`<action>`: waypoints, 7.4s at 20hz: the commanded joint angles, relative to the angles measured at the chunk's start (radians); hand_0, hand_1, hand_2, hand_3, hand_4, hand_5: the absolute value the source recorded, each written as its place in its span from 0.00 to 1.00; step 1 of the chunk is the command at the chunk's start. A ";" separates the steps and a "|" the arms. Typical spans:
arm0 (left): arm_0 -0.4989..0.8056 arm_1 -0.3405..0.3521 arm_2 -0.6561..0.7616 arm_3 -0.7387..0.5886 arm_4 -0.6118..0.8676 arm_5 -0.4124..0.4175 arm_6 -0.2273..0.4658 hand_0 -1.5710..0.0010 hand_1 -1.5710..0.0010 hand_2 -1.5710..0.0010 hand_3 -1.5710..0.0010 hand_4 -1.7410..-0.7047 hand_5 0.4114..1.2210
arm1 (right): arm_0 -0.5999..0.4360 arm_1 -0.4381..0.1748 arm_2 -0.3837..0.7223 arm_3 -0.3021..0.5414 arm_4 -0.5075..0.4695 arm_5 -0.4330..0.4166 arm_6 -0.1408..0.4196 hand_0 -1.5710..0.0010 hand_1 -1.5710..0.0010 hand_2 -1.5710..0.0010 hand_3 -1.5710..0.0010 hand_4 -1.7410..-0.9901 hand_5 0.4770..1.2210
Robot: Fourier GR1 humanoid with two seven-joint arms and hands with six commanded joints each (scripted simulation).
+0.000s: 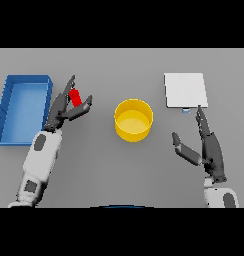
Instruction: Pick up the red beaker and tilt it to pour out 1 green nut into yellow bowl. Pick up the yellow bowl and place it on the metallic measuring scale.
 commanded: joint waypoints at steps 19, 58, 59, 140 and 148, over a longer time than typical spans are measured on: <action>-0.091 -0.045 0.032 0.103 0.027 0.085 -0.057 0.06 0.06 0.06 0.08 0.12 0.90 | 0.014 0.021 0.010 0.010 0.015 -0.015 -0.001 1.00 1.00 1.00 1.00 0.64 0.22; -0.524 0.231 -0.898 -0.052 -0.730 -0.259 0.311 0.00 0.00 0.00 0.10 0.02 1.00 | 0.026 0.043 0.010 0.010 -0.003 -0.010 -0.010 1.00 1.00 1.00 1.00 0.60 0.24; -0.543 0.226 -0.926 -0.031 -0.750 -0.260 0.291 0.00 0.00 0.00 0.08 0.02 1.00 | 0.022 0.038 0.000 0.010 -0.020 -0.002 -0.015 1.00 1.00 1.00 1.00 0.59 0.24; -0.058 0.886 -0.710 -0.360 0.422 0.258 0.743 0.84 0.87 0.87 0.88 0.89 0.34 | 0.013 0.000 0.035 0.026 0.053 -0.006 -0.056 1.00 1.00 1.00 1.00 0.74 0.25; -0.075 0.870 -0.674 -0.336 0.425 0.294 0.658 0.97 0.98 0.98 0.98 0.93 0.32 | -0.003 -0.024 0.067 0.023 0.121 -0.003 -0.027 1.00 1.00 1.00 1.00 0.75 0.27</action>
